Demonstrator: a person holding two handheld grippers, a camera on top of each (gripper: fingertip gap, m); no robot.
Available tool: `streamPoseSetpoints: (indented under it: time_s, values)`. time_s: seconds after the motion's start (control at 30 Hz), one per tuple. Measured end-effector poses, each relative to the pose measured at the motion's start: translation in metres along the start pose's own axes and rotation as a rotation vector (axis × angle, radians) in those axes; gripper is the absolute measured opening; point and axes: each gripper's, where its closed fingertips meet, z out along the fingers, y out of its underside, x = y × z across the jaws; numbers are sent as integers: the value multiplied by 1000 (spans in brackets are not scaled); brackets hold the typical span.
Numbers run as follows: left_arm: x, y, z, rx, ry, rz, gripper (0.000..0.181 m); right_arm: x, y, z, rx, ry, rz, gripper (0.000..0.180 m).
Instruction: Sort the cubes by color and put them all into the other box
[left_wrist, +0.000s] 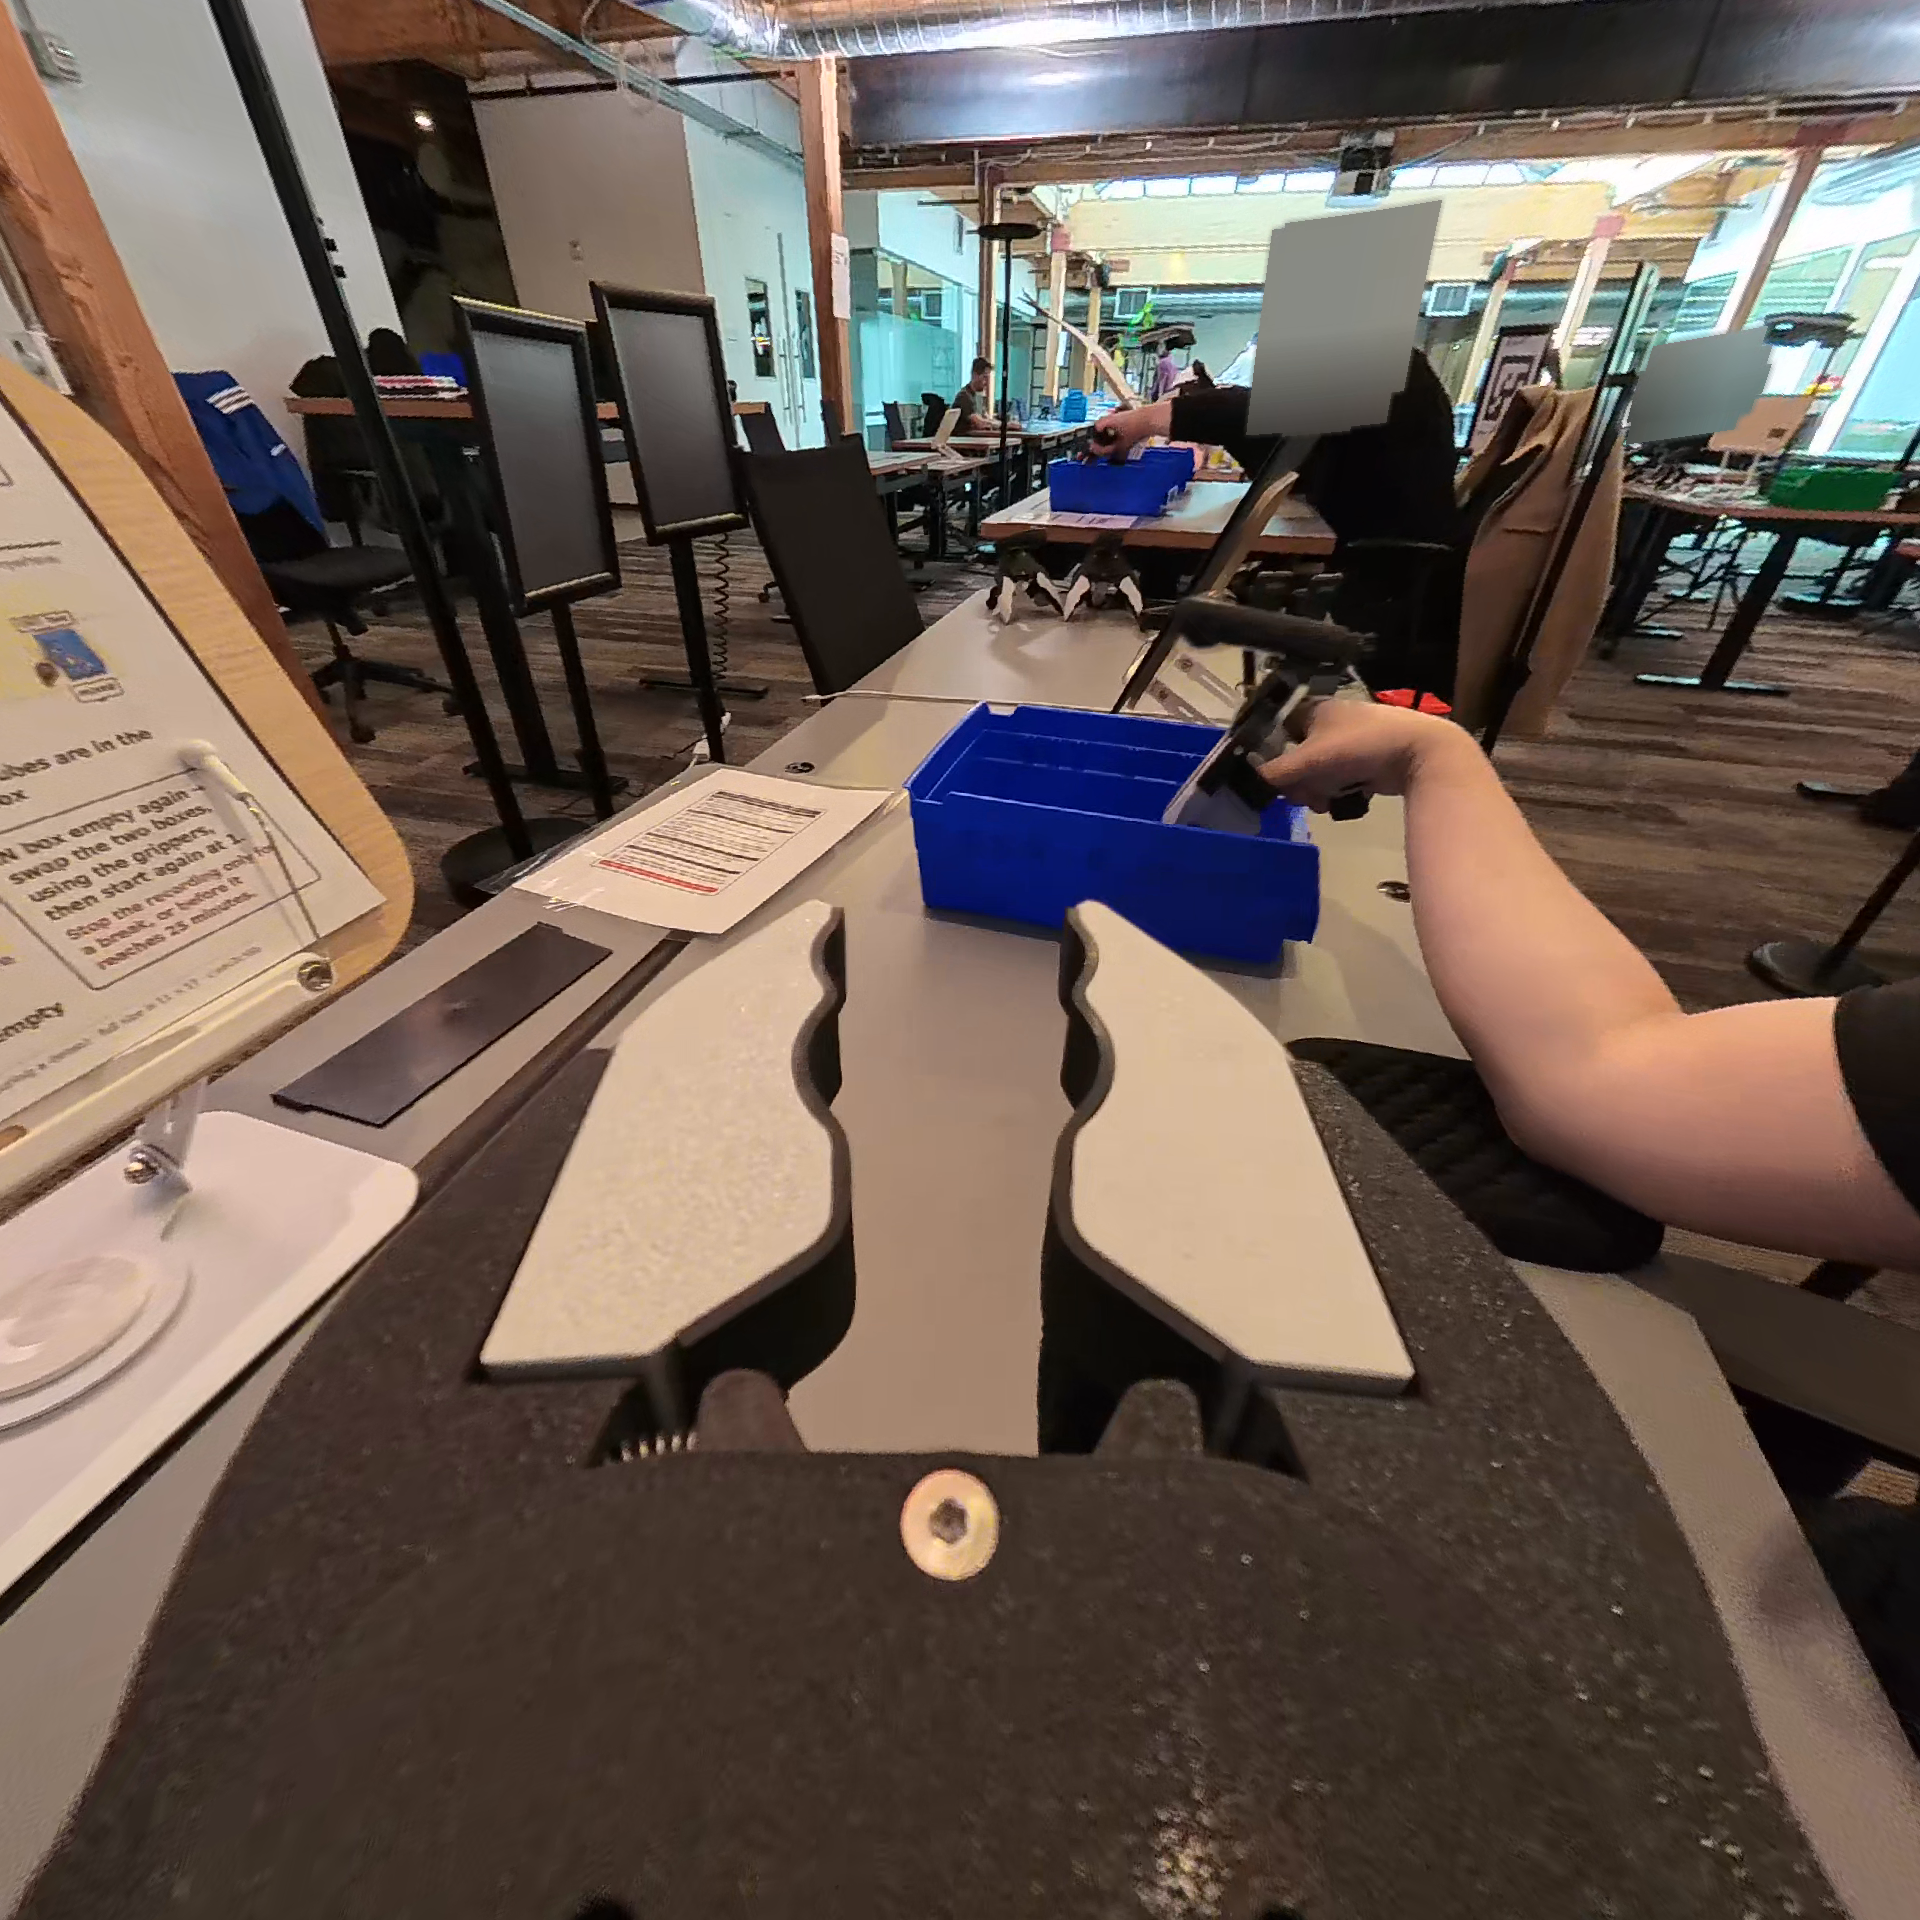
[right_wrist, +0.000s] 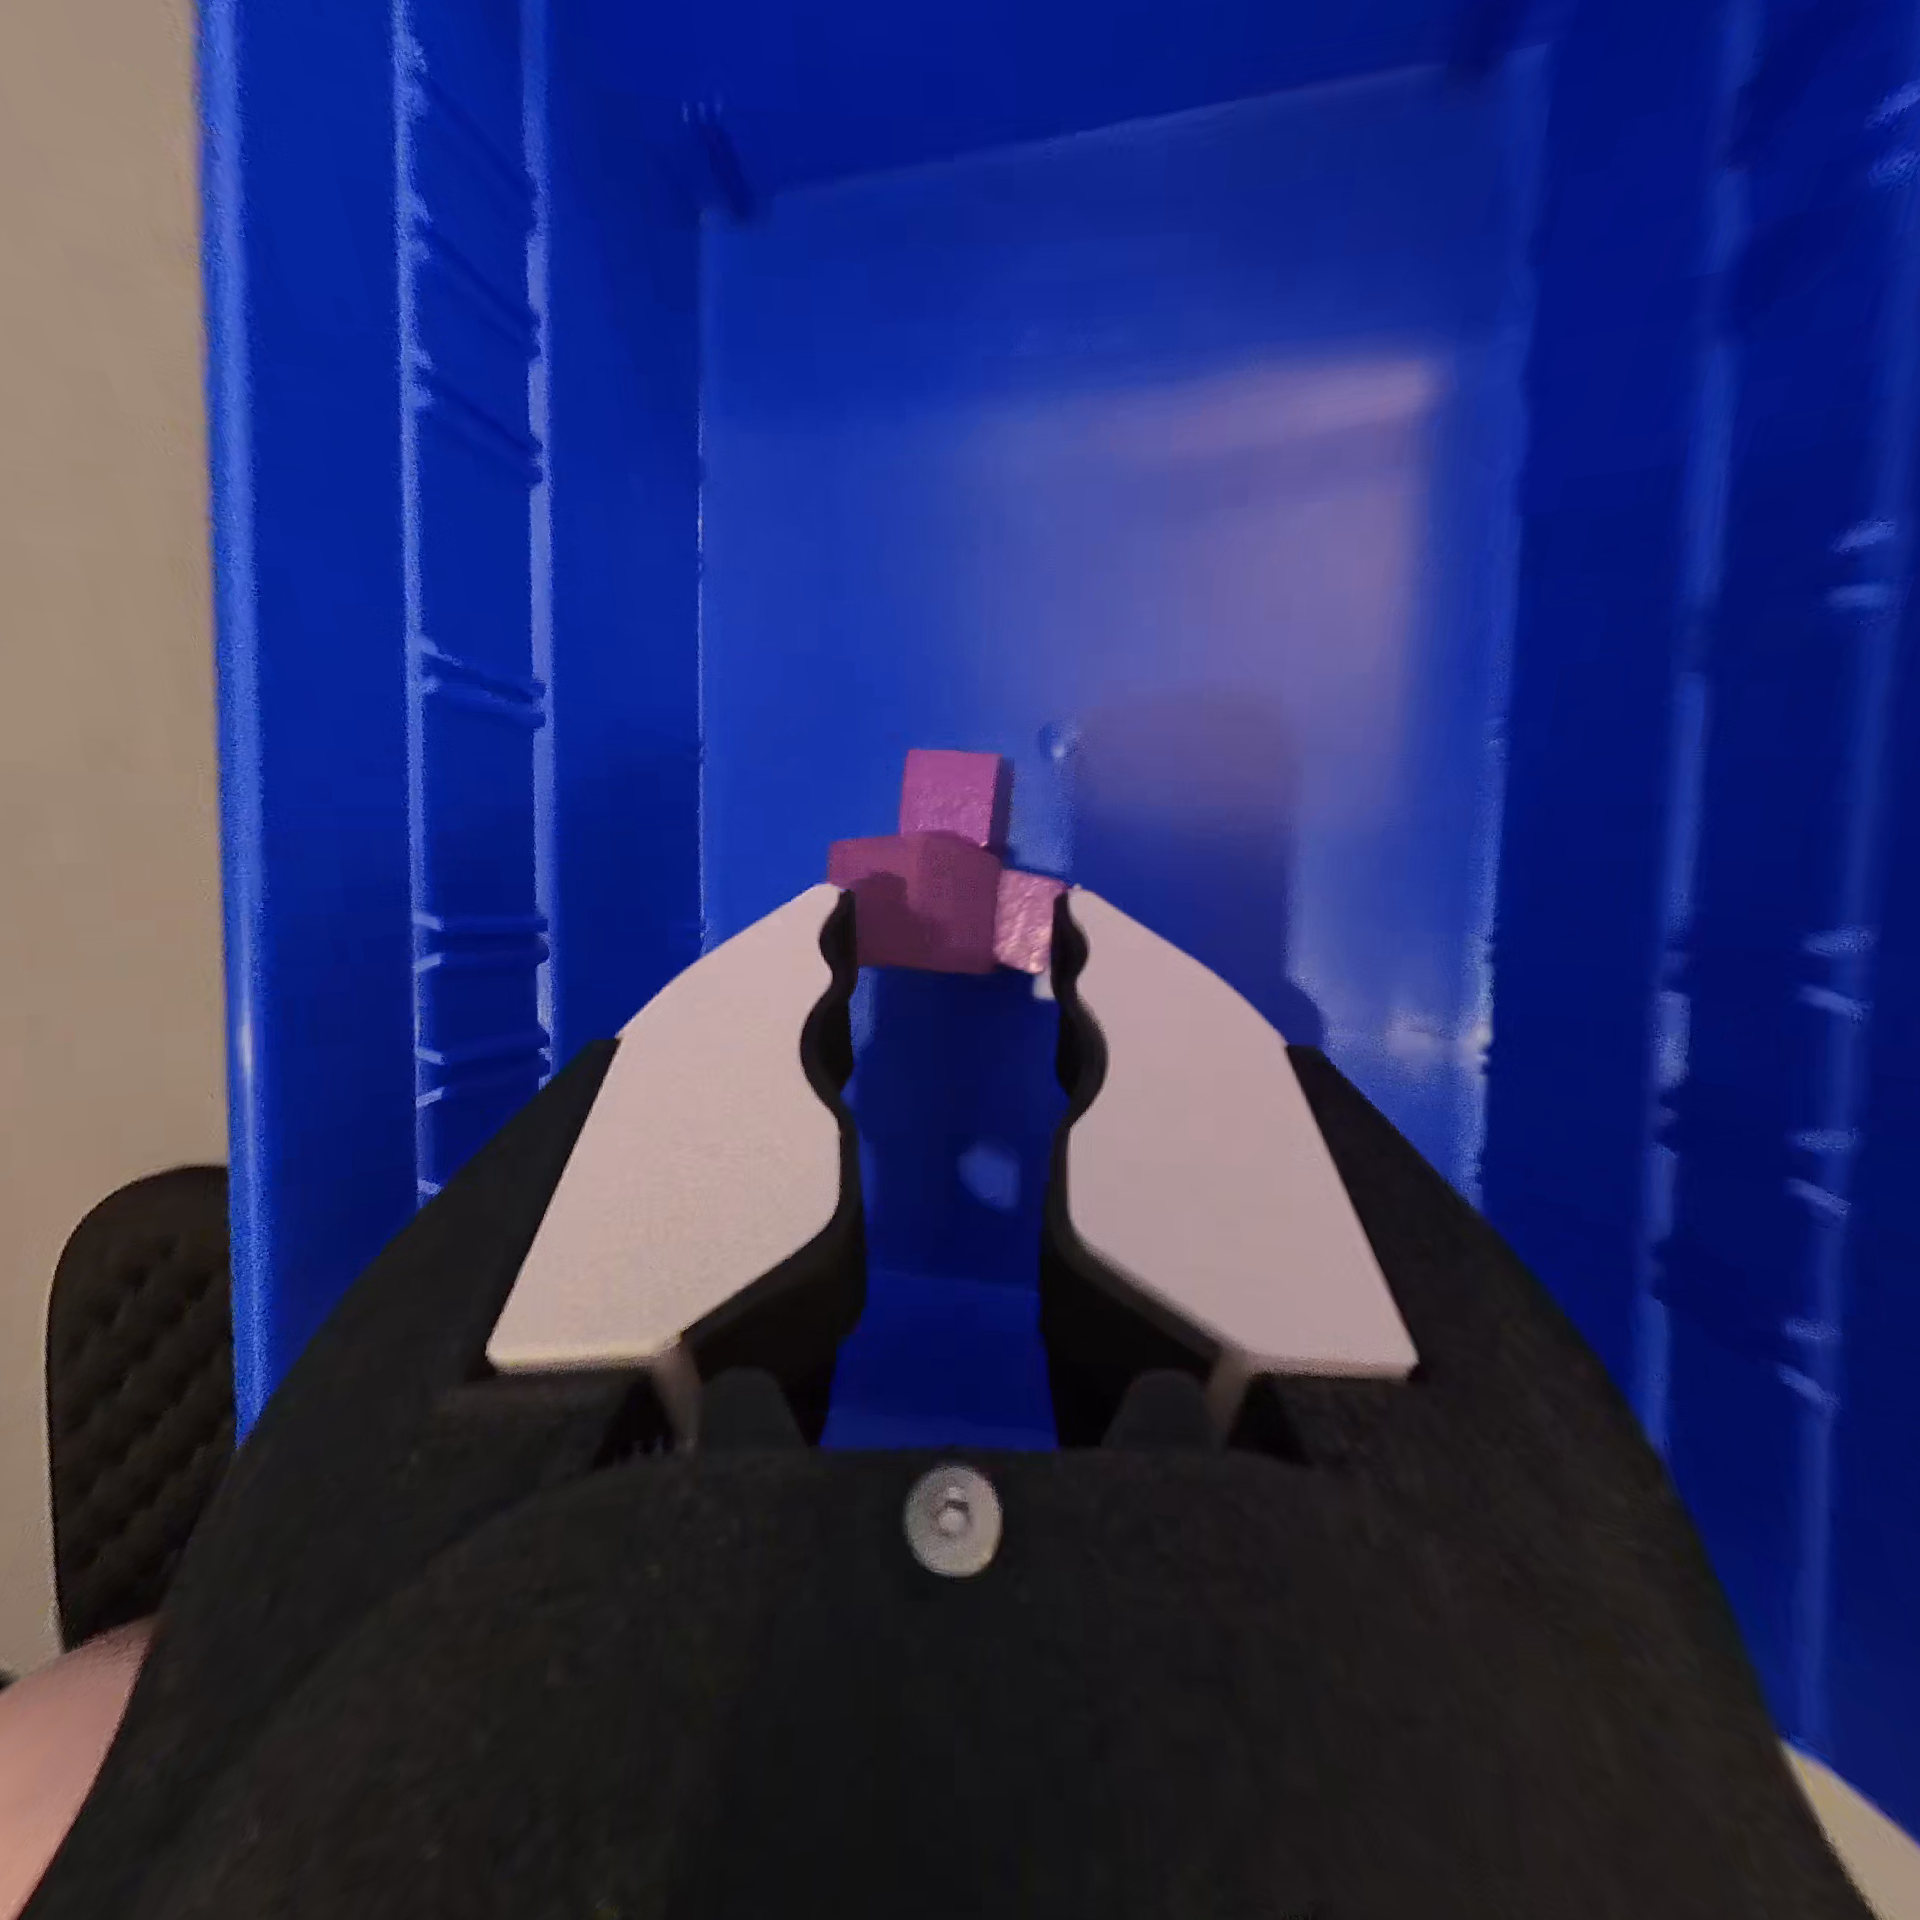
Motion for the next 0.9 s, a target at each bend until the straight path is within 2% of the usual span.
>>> streamPoseSetpoints:
  time_s: [0.23,0.4,0.5,0.6,0.73,0.8,0.9]
  values:
    - [17,-36,-24,51,-78,113,35,-5,-48,-72,446,-4,-35,35]
    - [22,-63,-64,23,-292,278,33,-15,-58,-95,536,37,-103,37]
    - [9,-62,-103,-86,-452,357,32,-30,-73,-105,623,5,-155,37]
    - [-27,-44,-165,-290,-692,392,31,-43,-83,-105,649,-43,-181,37]
    - [-79,-3,-285,-591,-1015,410,25,-51,-94,-92,631,-79,-197,37]
    - [-96,31,-345,-778,-1106,334,25,-53,-96,-82,591,-82,-202,37]
    - [-102,93,-410,-1005,-1105,72,25,-59,-96,-70,528,-70,-235,38]
